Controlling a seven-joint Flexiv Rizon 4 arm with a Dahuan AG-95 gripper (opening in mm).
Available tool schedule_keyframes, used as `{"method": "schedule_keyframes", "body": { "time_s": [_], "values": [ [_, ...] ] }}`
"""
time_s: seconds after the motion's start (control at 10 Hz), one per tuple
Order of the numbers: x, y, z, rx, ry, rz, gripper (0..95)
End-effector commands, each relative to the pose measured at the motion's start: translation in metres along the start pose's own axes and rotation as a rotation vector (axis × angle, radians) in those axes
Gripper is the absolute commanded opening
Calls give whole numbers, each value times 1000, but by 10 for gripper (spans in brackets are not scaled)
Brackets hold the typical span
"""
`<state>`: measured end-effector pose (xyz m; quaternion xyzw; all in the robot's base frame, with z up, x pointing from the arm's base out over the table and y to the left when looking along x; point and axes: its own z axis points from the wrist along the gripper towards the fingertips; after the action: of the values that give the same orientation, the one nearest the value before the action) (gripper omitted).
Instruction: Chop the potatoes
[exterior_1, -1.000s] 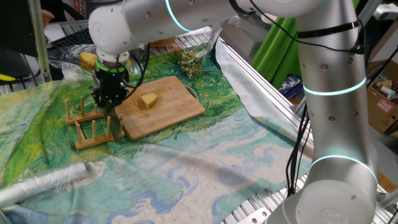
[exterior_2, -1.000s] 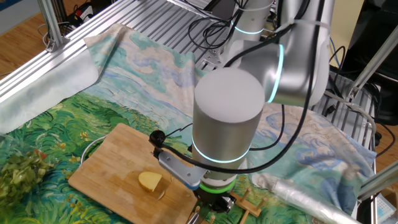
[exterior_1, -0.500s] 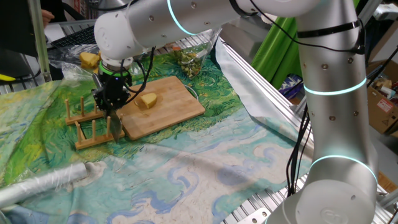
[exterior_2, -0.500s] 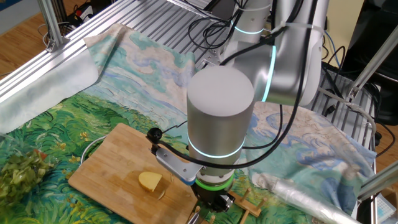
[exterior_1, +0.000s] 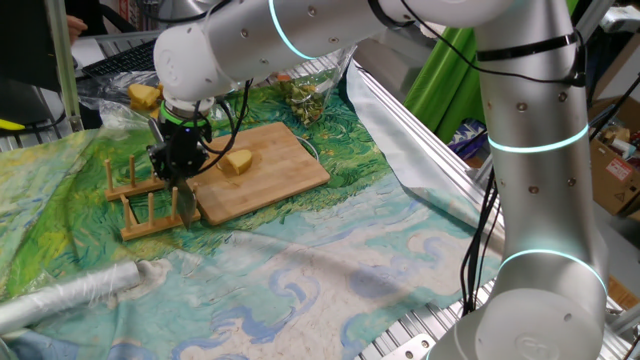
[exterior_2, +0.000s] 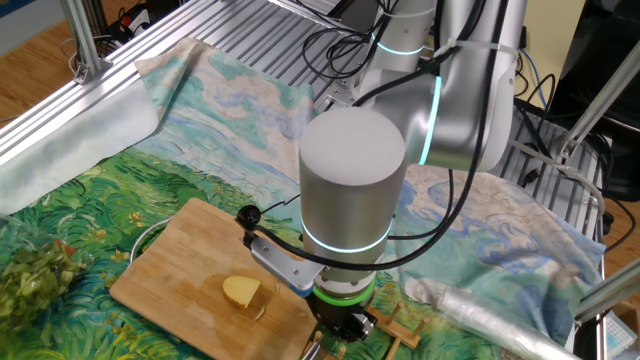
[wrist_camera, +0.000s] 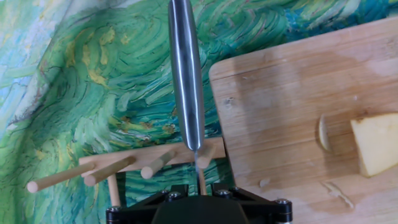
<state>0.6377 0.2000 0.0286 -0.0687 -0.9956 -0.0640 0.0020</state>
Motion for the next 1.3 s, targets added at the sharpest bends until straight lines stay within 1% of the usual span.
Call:
{"method": "schedule_keyframes", "body": {
  "time_s": [0.1,0.2,0.3,0.4,0.5,0.7,0.8,1.0,1.3],
  "values": [
    [0,0,1,-2,-12,-13,0],
    [0,1,0,0,-12,-12,0],
    [0,1,0,-7,-14,-7,0],
    [1,3,0,-10,-23,0,0],
    [1,4,-1,-7,-27,0,0],
    [2,7,-2,-4,-28,30,0],
    [3,10,-4,2,-30,32,0],
    [5,12,-11,1,-26,32,0],
    [10,11,-30,12,-26,36,0]
  ]
}}
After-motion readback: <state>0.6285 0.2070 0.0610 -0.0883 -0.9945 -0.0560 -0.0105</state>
